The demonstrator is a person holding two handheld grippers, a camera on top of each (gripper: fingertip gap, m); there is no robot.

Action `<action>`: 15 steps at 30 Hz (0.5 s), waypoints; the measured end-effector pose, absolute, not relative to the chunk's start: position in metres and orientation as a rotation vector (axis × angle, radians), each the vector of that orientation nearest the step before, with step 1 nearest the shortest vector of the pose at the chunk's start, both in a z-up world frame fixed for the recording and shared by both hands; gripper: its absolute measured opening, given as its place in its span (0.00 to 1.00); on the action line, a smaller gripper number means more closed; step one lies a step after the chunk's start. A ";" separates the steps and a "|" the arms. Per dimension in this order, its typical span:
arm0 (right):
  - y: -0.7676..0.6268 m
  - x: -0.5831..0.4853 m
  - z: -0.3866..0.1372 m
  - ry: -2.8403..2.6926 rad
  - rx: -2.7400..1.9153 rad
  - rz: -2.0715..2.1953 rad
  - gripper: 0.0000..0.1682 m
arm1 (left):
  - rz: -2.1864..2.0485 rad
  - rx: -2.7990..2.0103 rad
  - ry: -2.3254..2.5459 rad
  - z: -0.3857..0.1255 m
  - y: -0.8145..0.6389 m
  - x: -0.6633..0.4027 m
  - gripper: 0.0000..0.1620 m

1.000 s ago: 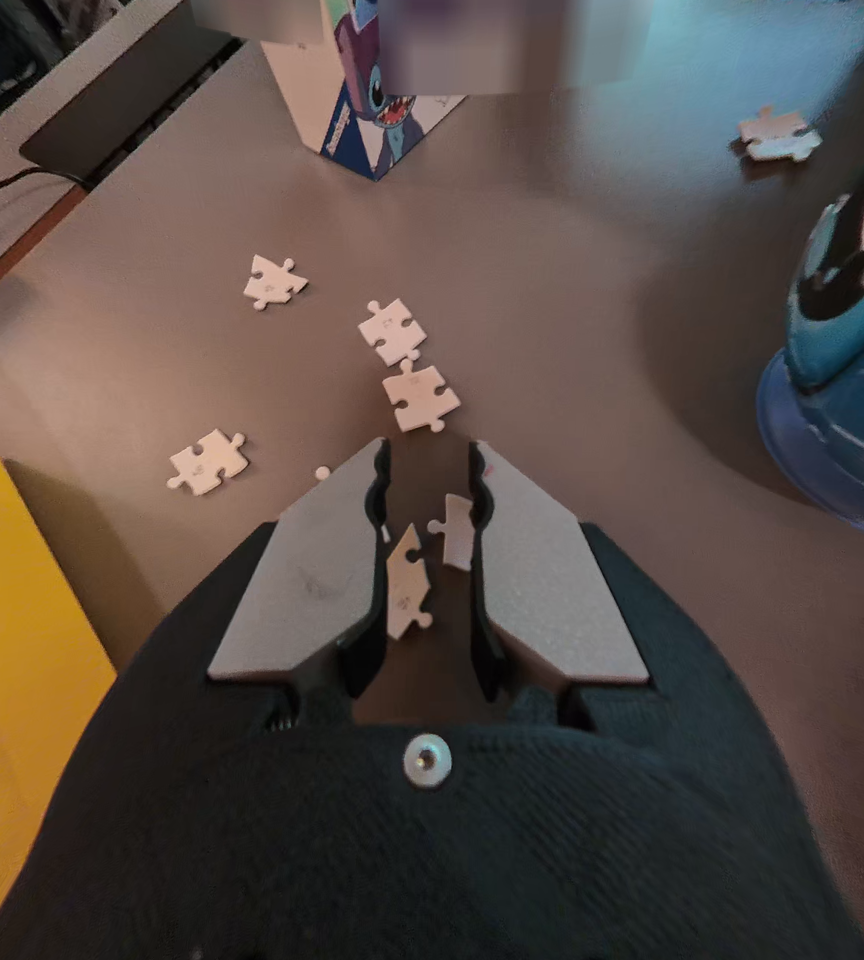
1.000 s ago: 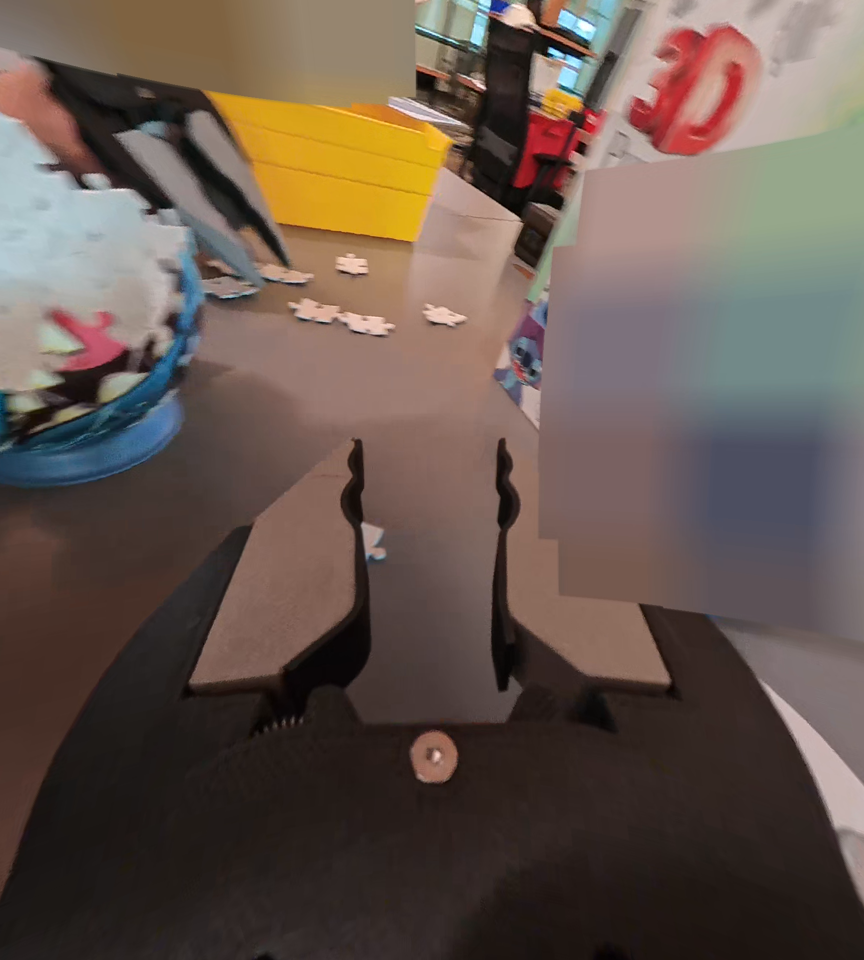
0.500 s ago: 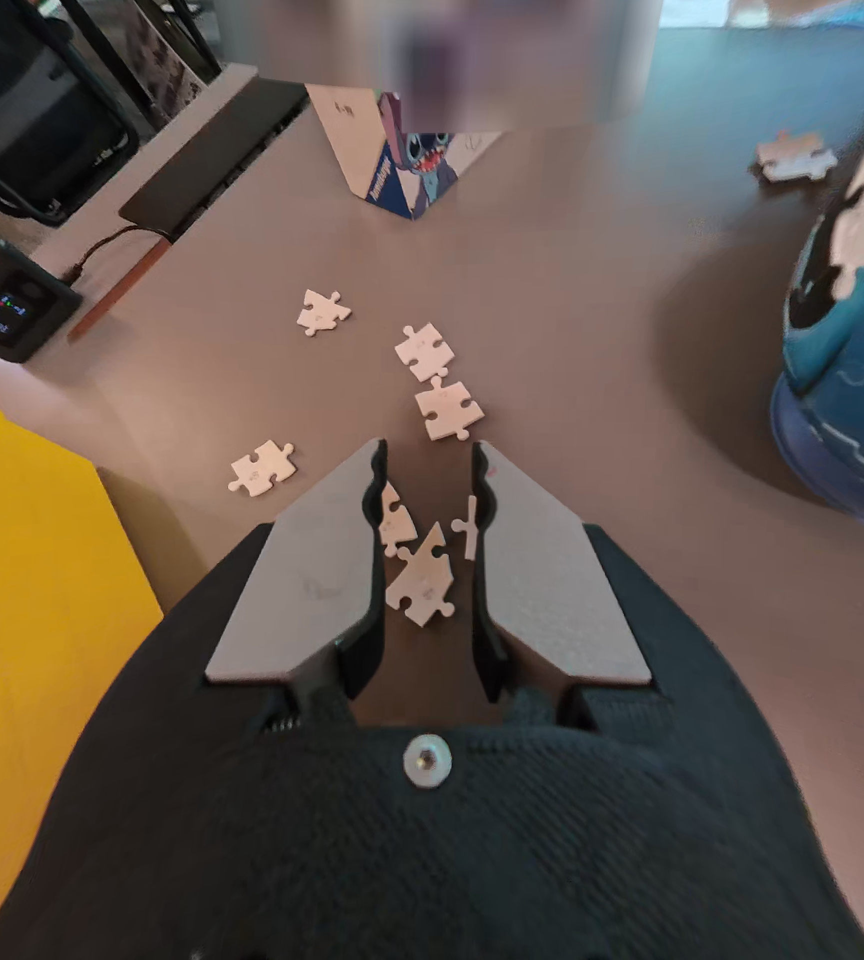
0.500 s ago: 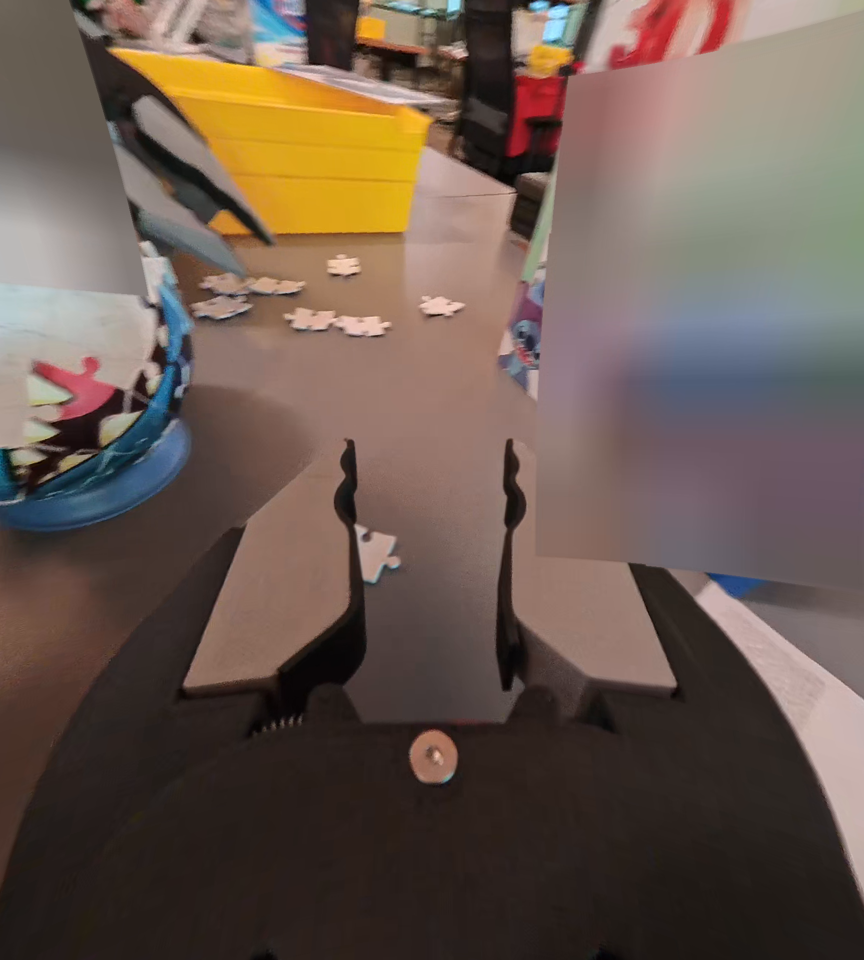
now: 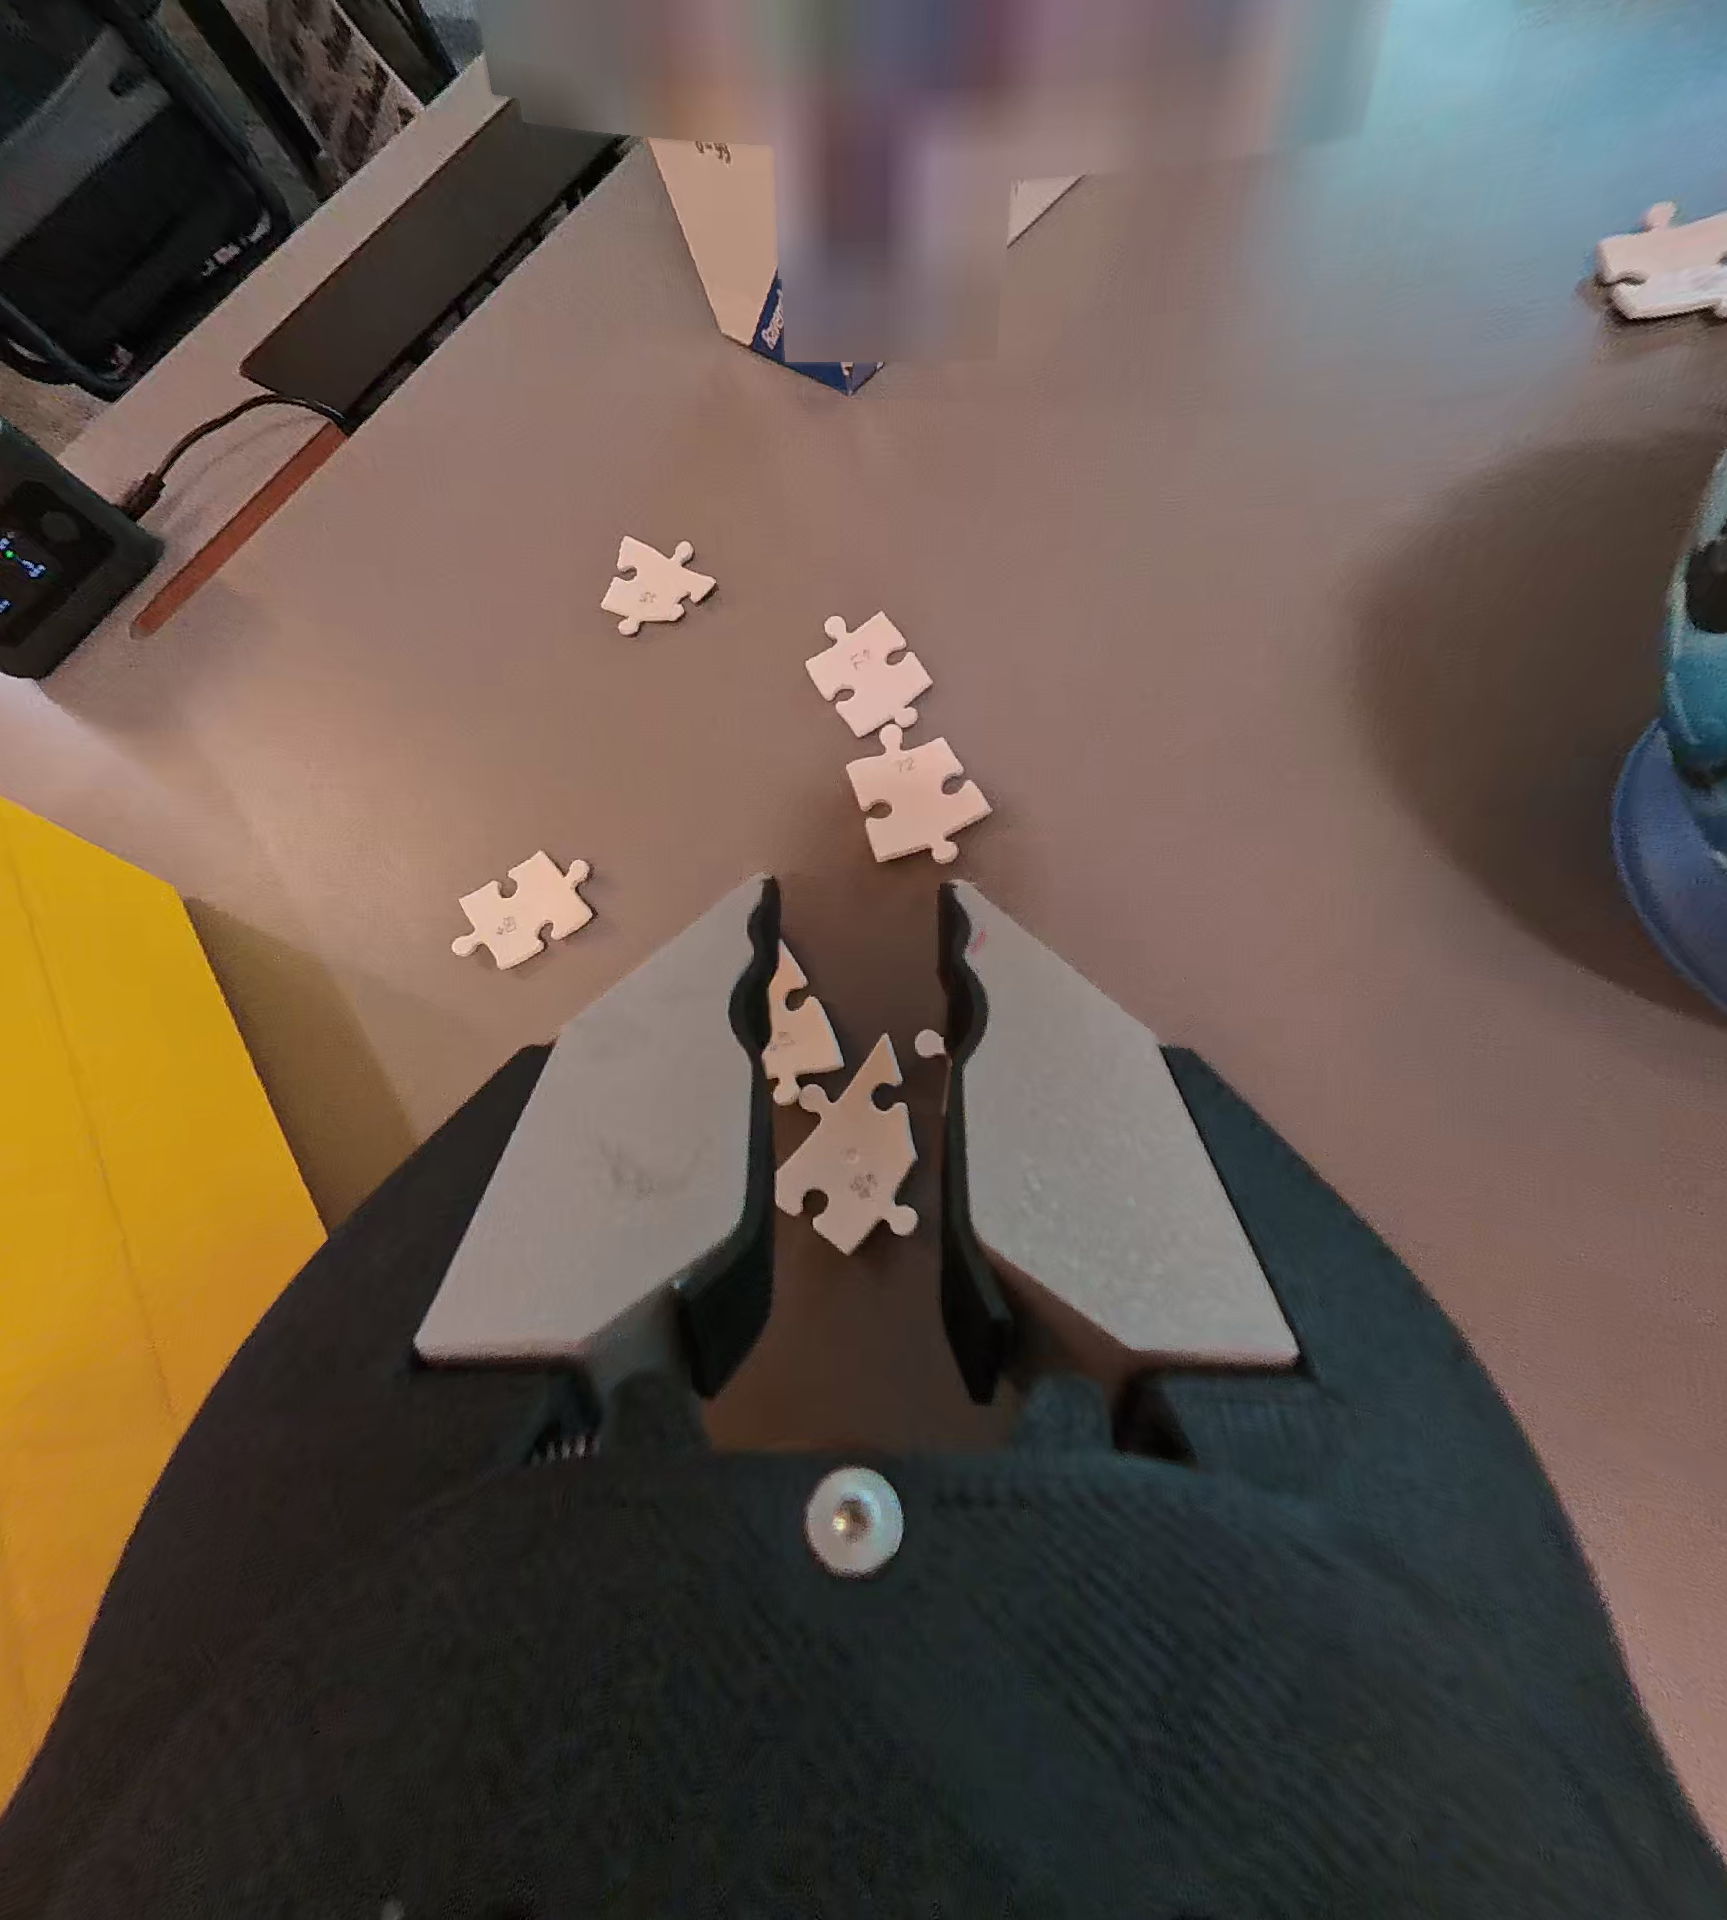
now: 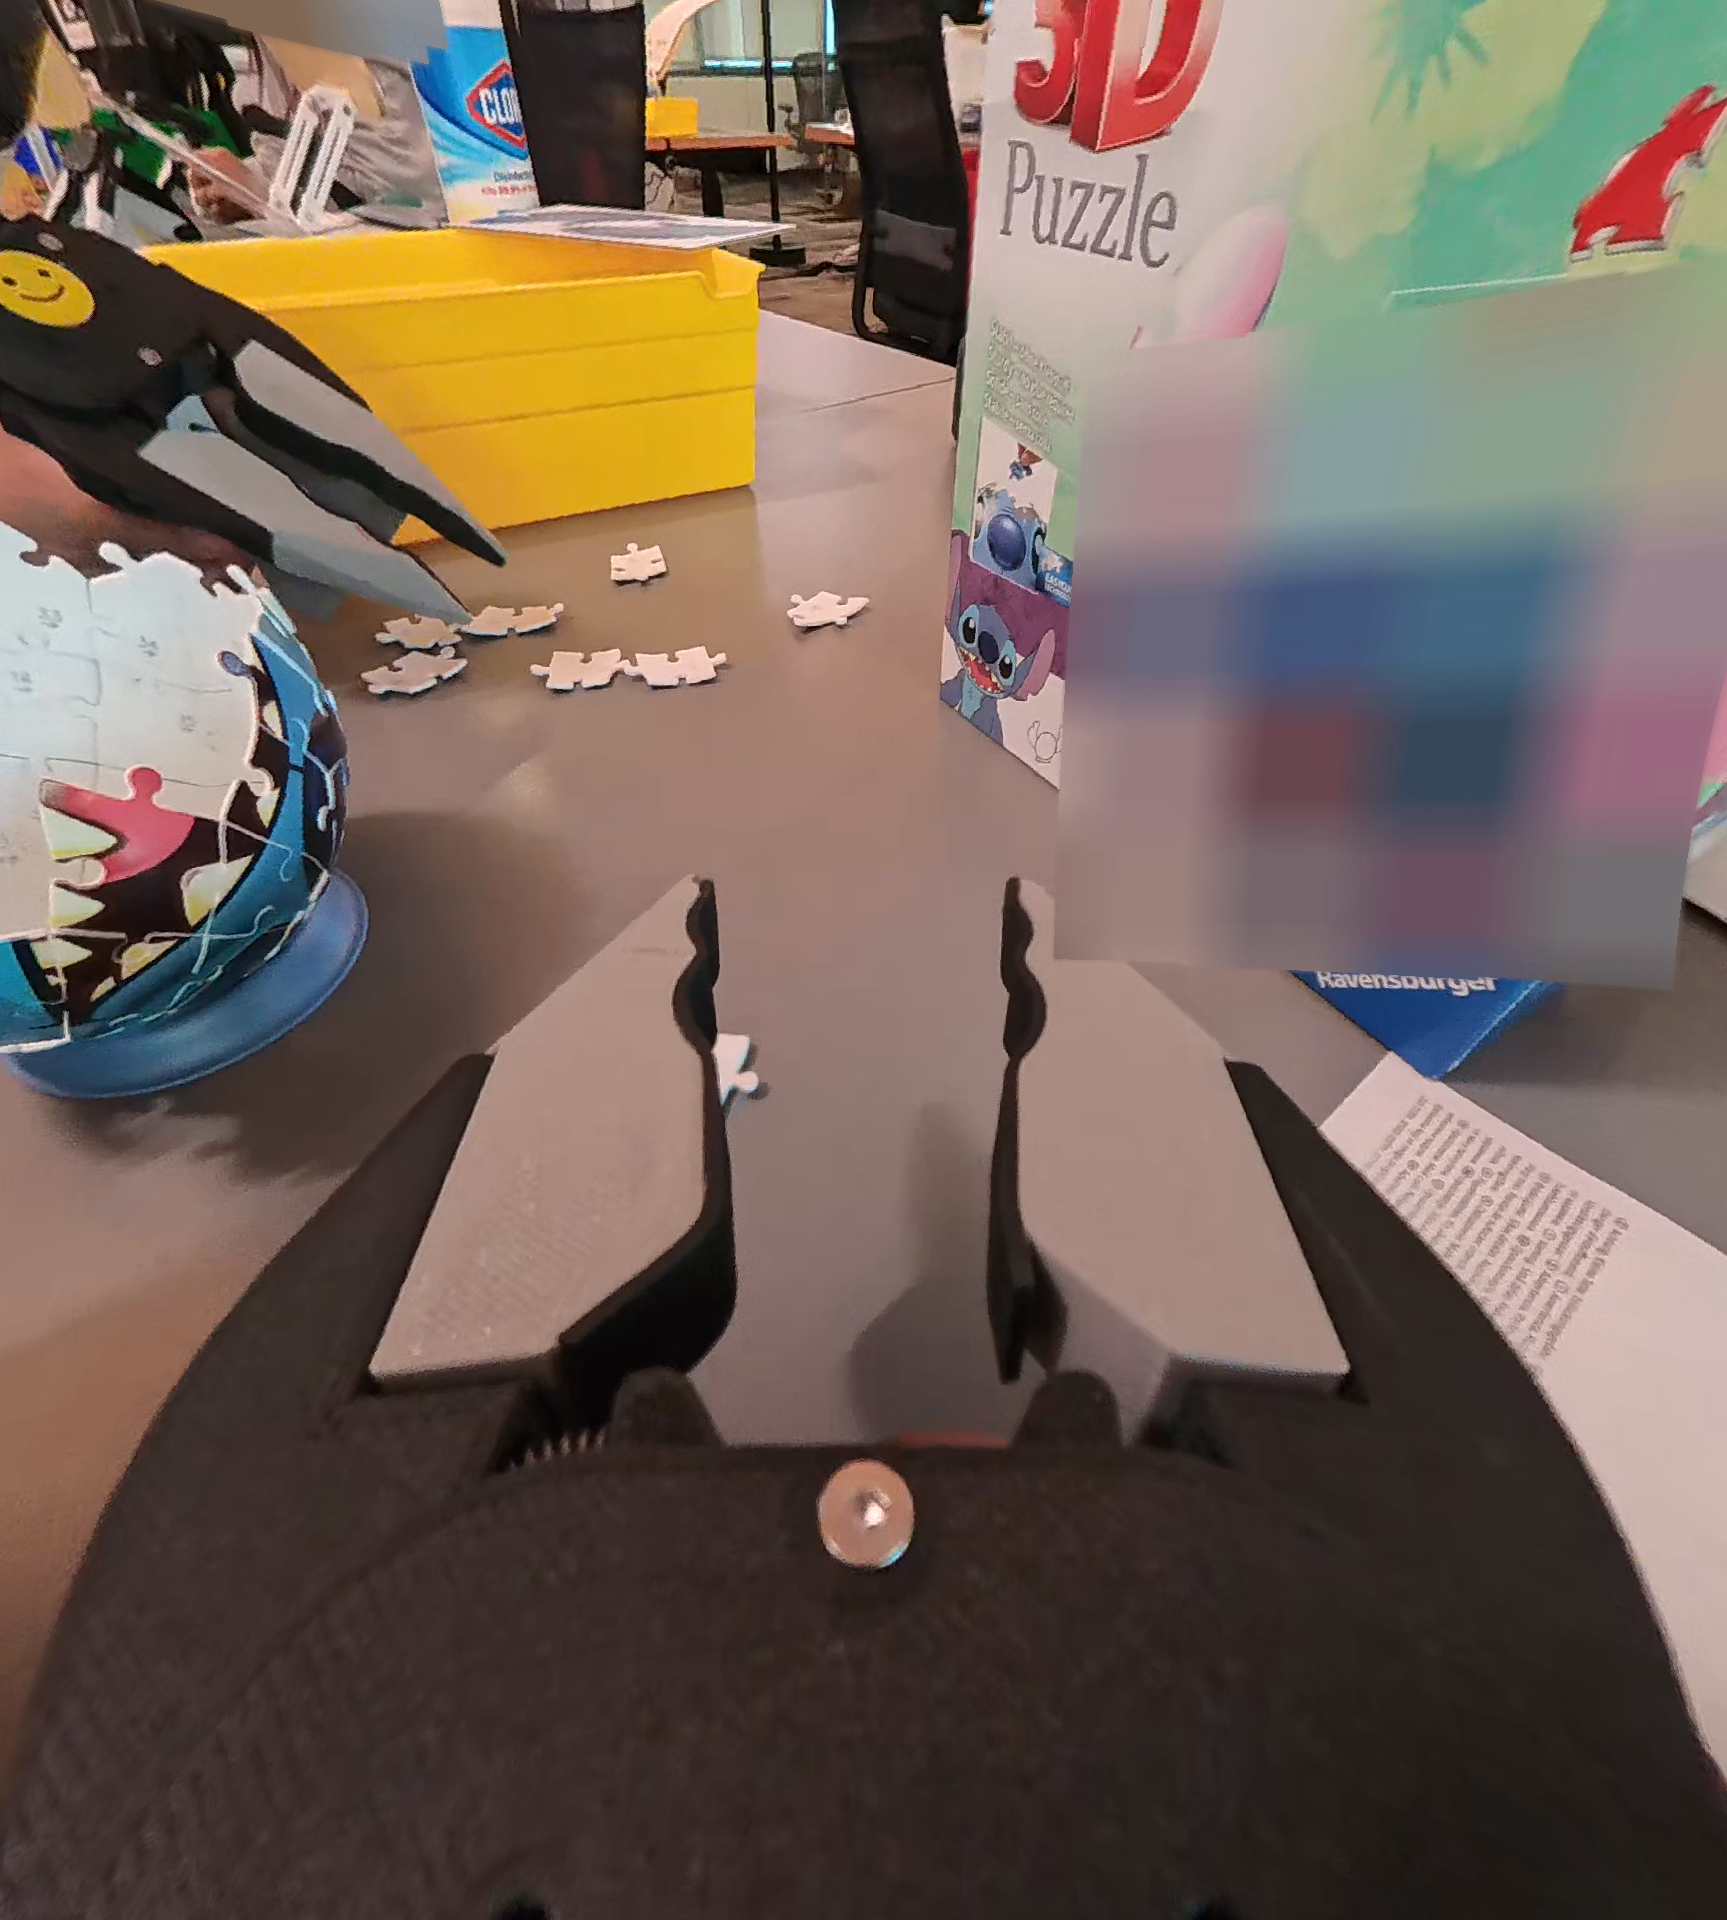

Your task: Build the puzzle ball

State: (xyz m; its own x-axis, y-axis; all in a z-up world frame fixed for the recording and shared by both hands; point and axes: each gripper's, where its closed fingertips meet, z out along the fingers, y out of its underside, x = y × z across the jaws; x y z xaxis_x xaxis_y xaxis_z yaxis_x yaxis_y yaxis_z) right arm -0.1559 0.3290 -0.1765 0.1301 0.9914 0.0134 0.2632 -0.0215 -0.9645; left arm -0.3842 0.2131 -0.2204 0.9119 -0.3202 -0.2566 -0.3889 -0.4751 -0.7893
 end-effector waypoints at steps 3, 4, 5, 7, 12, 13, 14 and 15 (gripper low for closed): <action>0.322 -0.159 -0.183 -1.369 -1.479 0.990 0.30 | 0.092 -2.108 0.506 -0.221 0.213 -0.385 0.17; 0.319 -0.160 -0.186 -1.398 -1.487 1.004 0.30 | 0.086 -2.109 0.511 -0.222 0.213 -0.384 0.17; 0.316 -0.160 -0.188 -1.423 -1.494 1.019 0.30 | 0.080 -2.108 0.517 -0.222 0.212 -0.383 0.17; 0.312 -0.161 -0.190 -1.451 -1.495 1.035 0.29 | 0.066 -2.116 0.524 -0.224 0.211 -0.381 0.17; 0.298 -0.164 -0.194 -1.524 -1.481 1.076 0.28 | 0.022 -2.087 0.621 -0.220 0.207 -0.356 0.17; 0.293 -0.165 -0.193 -1.541 -1.473 1.099 0.28 | 0.014 -2.079 0.650 -0.220 0.206 -0.348 0.17; 0.287 -0.166 -0.194 -1.562 -1.466 1.126 0.28 | 0.009 -2.071 0.674 -0.219 0.205 -0.342 0.17; 0.283 -0.166 -0.194 -1.584 -1.465 1.149 0.27 | 0.003 -2.063 0.695 -0.219 0.204 -0.336 0.17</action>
